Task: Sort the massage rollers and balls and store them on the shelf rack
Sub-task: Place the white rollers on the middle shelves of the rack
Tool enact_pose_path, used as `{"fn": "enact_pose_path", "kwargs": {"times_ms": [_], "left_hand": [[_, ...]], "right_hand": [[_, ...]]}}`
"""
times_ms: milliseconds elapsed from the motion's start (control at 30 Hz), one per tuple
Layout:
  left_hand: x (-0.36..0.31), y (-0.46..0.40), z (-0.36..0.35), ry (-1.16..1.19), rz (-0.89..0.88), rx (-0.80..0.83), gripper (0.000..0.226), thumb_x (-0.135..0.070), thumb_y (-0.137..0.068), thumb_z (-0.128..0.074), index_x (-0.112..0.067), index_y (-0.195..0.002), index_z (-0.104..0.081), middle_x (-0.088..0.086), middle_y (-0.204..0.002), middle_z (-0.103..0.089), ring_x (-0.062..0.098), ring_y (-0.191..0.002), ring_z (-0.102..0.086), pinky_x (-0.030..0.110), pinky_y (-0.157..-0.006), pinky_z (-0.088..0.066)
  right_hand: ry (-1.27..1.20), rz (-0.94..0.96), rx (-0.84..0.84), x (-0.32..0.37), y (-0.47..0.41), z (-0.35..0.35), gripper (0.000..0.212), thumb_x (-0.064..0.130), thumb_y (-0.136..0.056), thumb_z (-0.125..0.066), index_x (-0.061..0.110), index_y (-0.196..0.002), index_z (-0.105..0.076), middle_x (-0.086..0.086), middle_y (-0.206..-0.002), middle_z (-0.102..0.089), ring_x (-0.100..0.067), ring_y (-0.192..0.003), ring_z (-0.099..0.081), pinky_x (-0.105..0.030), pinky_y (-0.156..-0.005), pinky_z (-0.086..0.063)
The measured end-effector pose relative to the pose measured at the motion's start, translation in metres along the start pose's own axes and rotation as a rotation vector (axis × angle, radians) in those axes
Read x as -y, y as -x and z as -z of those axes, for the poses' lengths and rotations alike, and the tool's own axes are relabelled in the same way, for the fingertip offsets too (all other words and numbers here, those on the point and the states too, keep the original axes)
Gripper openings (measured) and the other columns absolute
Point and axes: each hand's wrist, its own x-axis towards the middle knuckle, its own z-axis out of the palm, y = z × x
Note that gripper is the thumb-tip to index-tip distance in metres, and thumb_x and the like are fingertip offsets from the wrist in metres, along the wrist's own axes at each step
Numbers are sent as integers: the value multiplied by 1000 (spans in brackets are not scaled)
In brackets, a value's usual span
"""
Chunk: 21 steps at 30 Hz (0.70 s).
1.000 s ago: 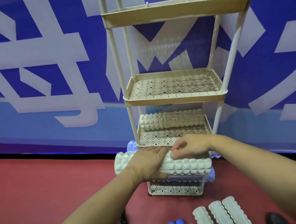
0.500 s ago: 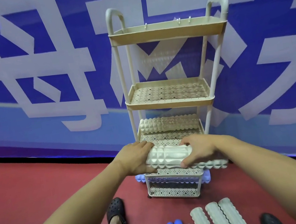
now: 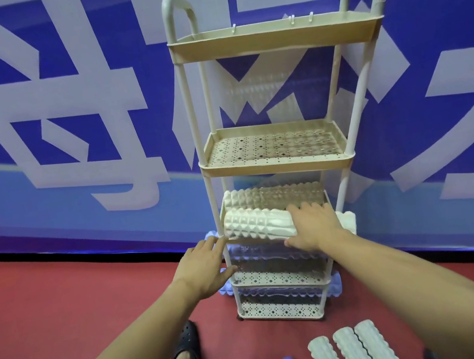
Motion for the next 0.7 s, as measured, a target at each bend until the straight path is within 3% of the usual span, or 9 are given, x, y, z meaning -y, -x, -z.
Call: {"fn": "enact_pose_path", "kwargs": {"times_ms": [100, 233, 367, 467, 600, 700], "left_hand": [[10, 1, -14, -9, 6, 23, 62, -63, -95, -43, -30, -146, -33, -2, -133, -51, 23, -114, -55, 38, -90, -46], [22, -5, -23, 19, 36, 52, 58, -64, -95, -42, -30, -142, -39, -6, -131, -50, 21, -119, -52, 36, -95, -44], [31, -8, -30, 34, 37, 65, 55, -61, -94, -44, -30, -140, -41, -7, -127, -51, 19, -118, -52, 35, -95, -44], [33, -7, -35, 57, 40, 65, 57, -60, -94, -46, -32, -143, -38, -8, -127, -51, 19, -117, -51, 33, -92, -45], [23, -5, -42, 51, 29, 82, 56, -59, -95, -45, -31, -143, -37, -5, -132, -50, 21, -116, -51, 36, -90, -45], [6, -5, -50, 93, 29, 96, 58, -60, -96, -44, -28, -143, -38, -6, -136, -49, 23, -121, -52, 39, -93, -46]], "right_hand": [[-17, -37, -49, 6, -25, -12, 77, 66, -77, -68, 21, -136, -44, -11, -132, -57, -33, -120, -55, -47, -98, -37], [104, 6, -109, 14, -57, -27, 75, 64, -75, -71, 22, -132, -47, -7, -126, -63, -30, -116, -58, -45, -96, -33], [18, 2, -48, 10, -77, -45, 61, 60, -81, -70, 24, -126, -51, -3, -120, -65, -29, -112, -60, -44, -90, -34], [-46, 13, -6, 4, -81, -60, 49, 49, -94, -61, 21, -132, -48, -7, -125, -62, -32, -114, -57, -44, -93, -38], [-63, 80, -151, 0, -68, -67, 49, 40, -98, -57, 20, -141, -43, -6, -129, -57, -30, -117, -53, -41, -97, -40], [-156, 167, -302, -3, -42, -73, 50, 38, -96, -60, 19, -141, -50, -3, -137, -54, -26, -127, -50, -40, -106, -41]]}}
